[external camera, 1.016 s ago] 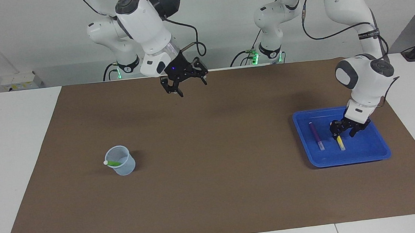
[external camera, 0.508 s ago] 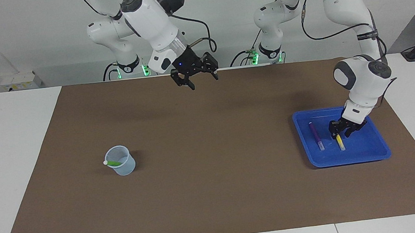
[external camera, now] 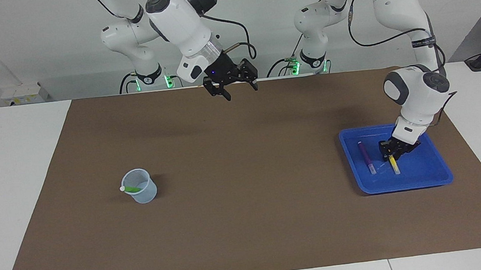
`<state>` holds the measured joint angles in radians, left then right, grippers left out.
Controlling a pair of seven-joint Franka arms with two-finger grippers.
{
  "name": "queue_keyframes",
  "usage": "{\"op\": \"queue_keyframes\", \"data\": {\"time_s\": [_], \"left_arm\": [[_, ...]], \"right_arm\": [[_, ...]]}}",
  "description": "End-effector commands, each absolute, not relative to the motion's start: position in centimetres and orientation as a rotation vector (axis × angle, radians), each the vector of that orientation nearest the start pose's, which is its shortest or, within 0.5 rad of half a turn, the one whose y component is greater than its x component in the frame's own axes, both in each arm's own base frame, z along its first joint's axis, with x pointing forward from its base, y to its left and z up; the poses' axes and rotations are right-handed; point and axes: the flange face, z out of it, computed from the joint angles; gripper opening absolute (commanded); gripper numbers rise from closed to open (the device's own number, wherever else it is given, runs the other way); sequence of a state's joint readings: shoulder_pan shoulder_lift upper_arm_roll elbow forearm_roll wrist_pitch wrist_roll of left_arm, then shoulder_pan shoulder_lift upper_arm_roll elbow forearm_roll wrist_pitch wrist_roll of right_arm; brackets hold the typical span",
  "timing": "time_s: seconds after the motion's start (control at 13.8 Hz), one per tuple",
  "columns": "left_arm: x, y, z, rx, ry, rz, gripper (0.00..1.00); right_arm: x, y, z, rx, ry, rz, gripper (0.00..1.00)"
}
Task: Transfer and insert pens with both arms
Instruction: 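Grasp the yellow pen in the tray with the left gripper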
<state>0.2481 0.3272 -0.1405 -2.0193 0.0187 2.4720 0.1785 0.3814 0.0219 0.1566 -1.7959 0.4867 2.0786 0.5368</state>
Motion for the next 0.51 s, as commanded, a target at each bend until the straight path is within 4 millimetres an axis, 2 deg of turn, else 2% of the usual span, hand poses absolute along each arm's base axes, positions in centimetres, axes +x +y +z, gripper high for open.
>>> {"op": "queue_keyframes", "data": {"time_s": [0.0, 0.22, 0.44], "left_arm": [[60.4, 6.9, 30.1, -3.124, 0.158, -0.215, 0.0], [60.4, 7.0, 30.2, -3.128, 0.144, -0.201, 0.0], [60.7, 8.3, 30.9, -3.129, 0.117, -0.189, 0.0]], "right_arm": [[50.0, 32.2, 55.6, -2.571, 0.301, 0.046, 1.0], [49.9, 32.2, 55.7, -2.572, 0.301, 0.046, 1.0], [50.0, 32.2, 55.7, -2.571, 0.3, 0.041, 1.0]]}}
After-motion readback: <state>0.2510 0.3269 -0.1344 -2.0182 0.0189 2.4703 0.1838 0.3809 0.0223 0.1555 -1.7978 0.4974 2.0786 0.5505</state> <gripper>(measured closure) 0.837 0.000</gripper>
